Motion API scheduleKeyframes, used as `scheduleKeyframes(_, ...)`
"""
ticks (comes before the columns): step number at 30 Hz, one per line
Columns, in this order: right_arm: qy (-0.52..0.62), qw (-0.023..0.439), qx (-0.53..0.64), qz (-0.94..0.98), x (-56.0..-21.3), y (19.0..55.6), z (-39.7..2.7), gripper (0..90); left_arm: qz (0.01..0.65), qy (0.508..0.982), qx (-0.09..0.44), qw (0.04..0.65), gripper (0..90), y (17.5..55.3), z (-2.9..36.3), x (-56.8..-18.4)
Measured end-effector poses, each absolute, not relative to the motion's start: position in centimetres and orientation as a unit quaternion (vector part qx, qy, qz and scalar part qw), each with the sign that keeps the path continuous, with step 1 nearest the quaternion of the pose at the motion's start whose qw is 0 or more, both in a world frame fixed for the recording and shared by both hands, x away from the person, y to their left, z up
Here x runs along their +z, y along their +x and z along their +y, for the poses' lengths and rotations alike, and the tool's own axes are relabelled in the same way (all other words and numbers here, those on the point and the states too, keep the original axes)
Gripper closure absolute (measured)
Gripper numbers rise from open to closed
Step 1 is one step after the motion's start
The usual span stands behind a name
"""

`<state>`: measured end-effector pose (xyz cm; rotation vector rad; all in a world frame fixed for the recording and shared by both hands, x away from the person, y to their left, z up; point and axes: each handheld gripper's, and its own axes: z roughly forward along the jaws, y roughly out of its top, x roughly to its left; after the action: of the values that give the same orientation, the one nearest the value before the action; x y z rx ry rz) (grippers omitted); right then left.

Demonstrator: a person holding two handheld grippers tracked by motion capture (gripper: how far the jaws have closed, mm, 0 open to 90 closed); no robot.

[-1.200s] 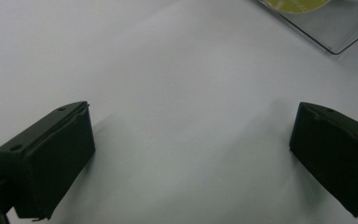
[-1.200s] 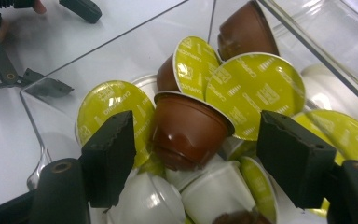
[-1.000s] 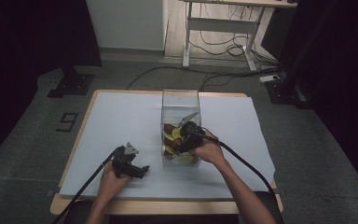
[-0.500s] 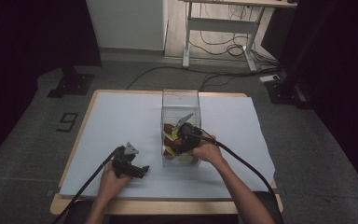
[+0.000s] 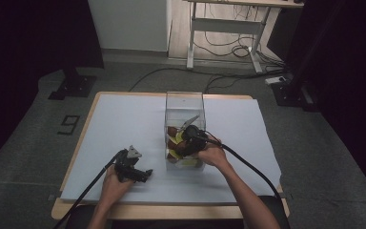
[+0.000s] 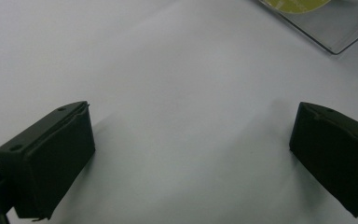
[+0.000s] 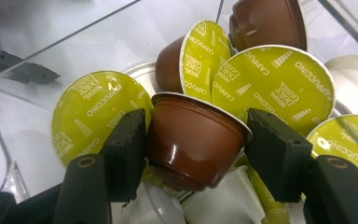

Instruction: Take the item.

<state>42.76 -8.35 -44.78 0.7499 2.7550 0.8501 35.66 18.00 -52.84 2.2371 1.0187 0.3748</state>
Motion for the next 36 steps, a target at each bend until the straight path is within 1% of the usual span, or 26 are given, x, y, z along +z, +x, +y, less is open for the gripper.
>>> scheduleKeyframes(19,0.257,0.096,0.323,0.906,-41.8,41.8,-10.1,39.4,0.388,0.852,0.143,0.322,0.0,35.7,18.0,-52.8)
scheduleKeyframes(36,0.261,0.112,0.333,0.899,-40.5,41.3,-11.2,39.5,0.388,0.852,0.143,0.322,0.0,35.7,18.0,-52.8)
